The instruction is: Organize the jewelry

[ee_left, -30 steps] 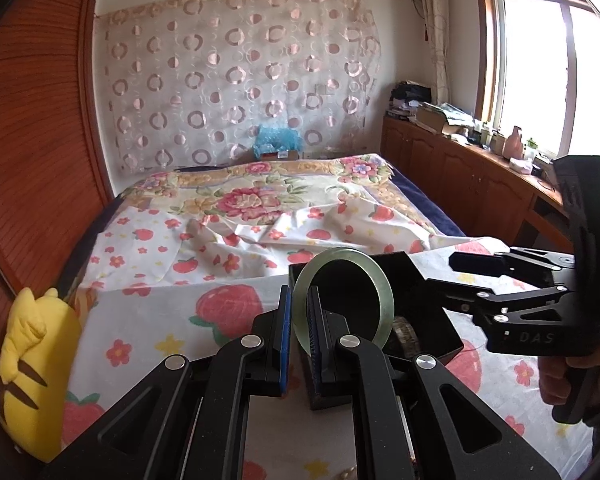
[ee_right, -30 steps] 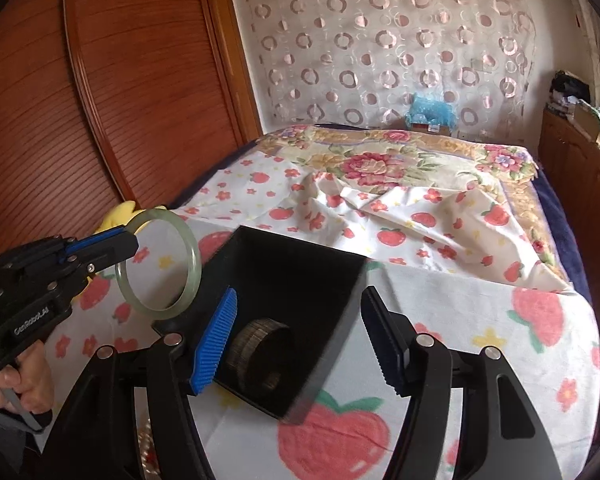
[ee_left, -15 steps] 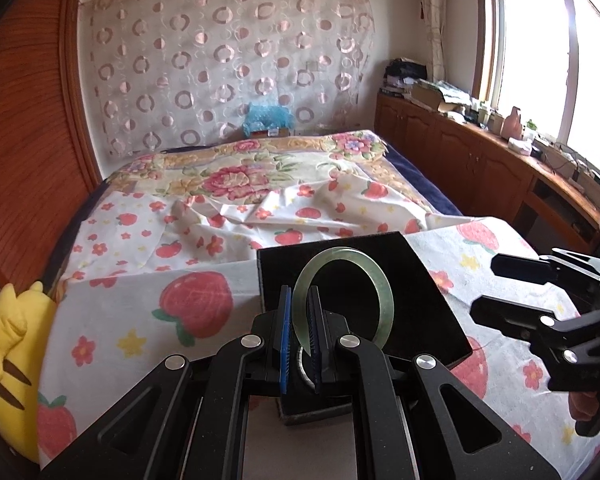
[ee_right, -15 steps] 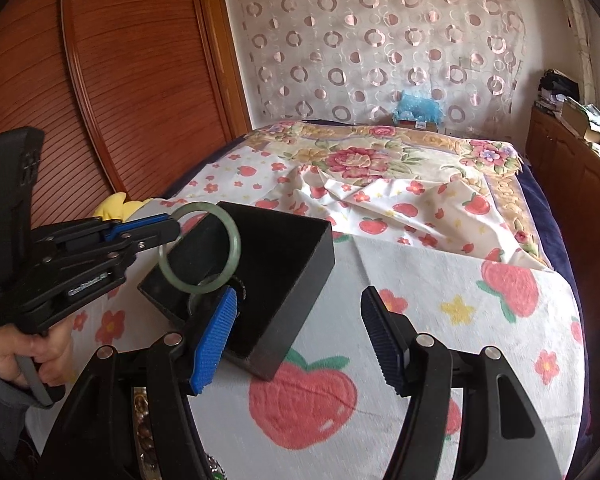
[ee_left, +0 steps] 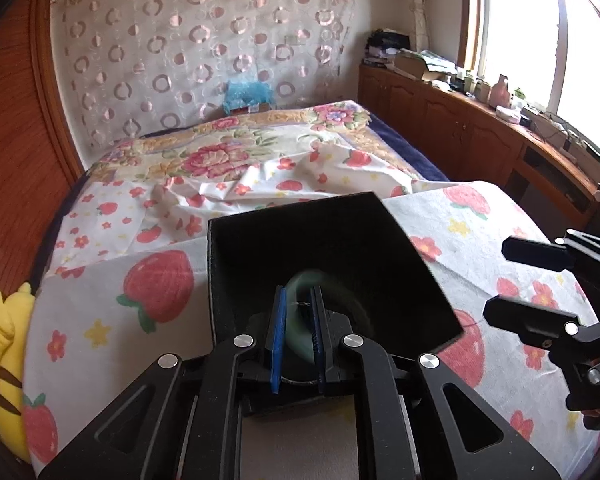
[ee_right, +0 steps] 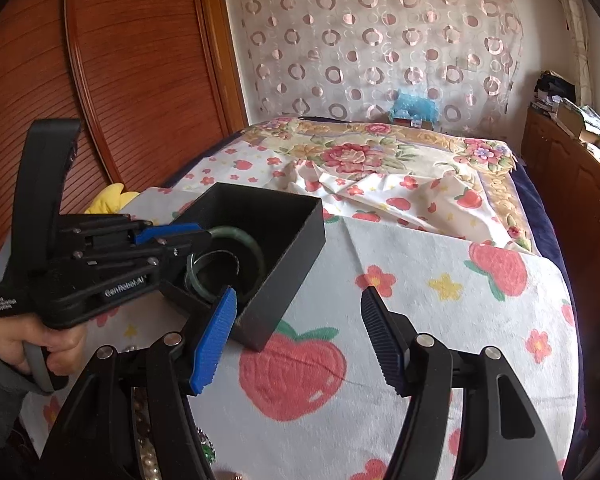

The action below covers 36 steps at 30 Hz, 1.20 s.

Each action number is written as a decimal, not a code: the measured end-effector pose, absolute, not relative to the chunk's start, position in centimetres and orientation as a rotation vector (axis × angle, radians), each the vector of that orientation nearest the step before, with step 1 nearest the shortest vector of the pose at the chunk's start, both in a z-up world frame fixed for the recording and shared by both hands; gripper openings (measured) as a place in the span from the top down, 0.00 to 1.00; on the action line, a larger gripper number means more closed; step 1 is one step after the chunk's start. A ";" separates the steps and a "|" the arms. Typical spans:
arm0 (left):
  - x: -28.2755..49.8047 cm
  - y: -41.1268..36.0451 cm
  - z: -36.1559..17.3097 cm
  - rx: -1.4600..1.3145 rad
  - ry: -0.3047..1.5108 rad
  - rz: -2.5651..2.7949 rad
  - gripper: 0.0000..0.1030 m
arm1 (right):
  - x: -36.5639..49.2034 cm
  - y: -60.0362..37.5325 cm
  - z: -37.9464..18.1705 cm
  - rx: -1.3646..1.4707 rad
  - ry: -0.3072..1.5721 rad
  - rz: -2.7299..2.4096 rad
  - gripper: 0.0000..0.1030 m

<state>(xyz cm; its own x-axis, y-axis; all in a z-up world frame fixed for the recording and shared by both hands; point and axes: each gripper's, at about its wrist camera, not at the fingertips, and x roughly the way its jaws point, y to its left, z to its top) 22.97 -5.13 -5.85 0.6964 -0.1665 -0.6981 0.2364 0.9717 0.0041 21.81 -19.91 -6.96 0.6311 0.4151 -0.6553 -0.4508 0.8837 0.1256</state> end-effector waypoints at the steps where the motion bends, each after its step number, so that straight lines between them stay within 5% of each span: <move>1: 22.7 -5.1 -5.7 0.098 0.765 -0.227 0.89 | 21.5 -20.0 -7.0 -0.055 0.734 0.494 0.35; 26: 10.4 -0.6 -8.2 0.025 0.823 -0.258 0.72 | 12.8 -17.4 -10.2 -0.138 0.814 0.637 0.35; 36: 9.1 -0.9 -9.9 0.068 0.865 -0.274 0.72 | 12.8 -16.0 -11.4 -0.221 0.849 0.660 0.49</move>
